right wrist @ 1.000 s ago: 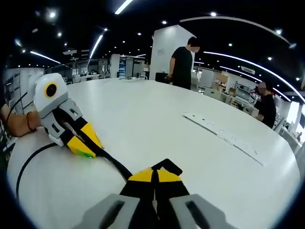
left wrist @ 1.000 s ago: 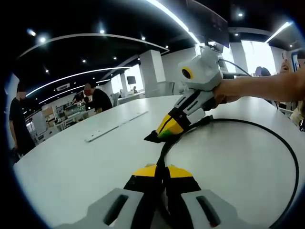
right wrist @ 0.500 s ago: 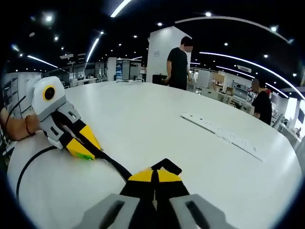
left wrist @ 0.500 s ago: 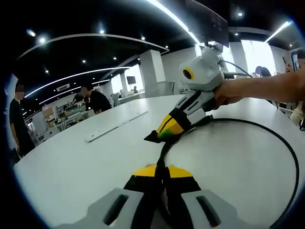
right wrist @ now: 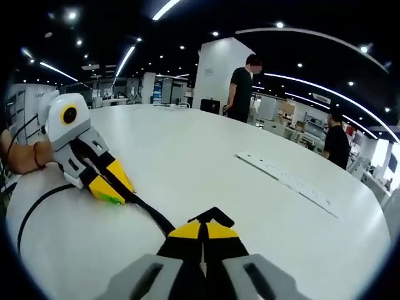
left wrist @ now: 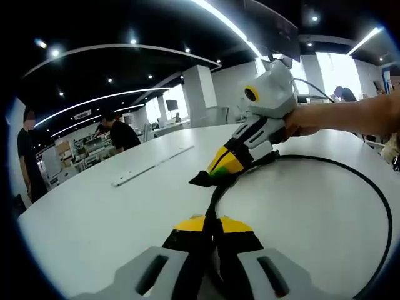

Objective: Find the charging cable on the desk, coil it up and secure with Velcro.

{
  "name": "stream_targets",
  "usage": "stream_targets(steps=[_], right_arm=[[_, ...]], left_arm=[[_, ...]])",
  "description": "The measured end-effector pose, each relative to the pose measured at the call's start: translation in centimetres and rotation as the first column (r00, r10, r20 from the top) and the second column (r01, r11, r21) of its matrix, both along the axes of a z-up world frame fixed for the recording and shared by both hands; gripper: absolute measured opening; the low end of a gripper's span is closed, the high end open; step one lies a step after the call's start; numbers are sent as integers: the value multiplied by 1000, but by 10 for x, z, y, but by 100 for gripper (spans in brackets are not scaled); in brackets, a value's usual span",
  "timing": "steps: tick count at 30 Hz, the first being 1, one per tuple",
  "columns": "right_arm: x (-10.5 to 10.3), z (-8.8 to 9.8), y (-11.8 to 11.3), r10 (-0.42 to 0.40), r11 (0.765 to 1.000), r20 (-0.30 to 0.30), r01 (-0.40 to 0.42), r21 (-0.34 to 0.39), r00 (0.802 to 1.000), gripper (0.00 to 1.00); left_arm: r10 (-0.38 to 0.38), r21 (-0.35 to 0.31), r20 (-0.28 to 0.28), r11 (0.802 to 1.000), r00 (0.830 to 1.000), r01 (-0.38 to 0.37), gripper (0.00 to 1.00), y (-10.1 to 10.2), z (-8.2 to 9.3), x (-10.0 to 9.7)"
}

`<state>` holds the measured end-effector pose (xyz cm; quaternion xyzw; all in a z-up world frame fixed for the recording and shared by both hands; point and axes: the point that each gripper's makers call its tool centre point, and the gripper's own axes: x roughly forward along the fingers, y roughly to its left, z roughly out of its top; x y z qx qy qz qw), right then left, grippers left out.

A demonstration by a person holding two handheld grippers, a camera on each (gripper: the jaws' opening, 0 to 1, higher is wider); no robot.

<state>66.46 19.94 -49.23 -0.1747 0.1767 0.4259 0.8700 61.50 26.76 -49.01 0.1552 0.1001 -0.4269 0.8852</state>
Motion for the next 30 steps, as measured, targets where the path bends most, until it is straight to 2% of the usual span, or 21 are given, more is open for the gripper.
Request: stream_targets(steps=[7, 15, 21, 30], right_arm=[[-7, 2, 6, 24, 1000, -5, -23, 19, 1000, 3], [-8, 0, 8, 39, 999, 4, -38, -25, 999, 3], [-8, 0, 8, 23, 1000, -10, -23, -10, 1000, 2], [-8, 1, 9, 22, 1000, 8, -22, -7, 1000, 3]], left_arm=[[0, 2, 1, 1000, 1000, 0, 7, 0, 0, 0], [1, 5, 4, 1000, 1000, -1, 7, 0, 0, -1], [1, 6, 4, 1000, 1000, -1, 7, 1, 1, -1], [1, 6, 5, 1000, 1000, -1, 7, 1, 1, -1]])
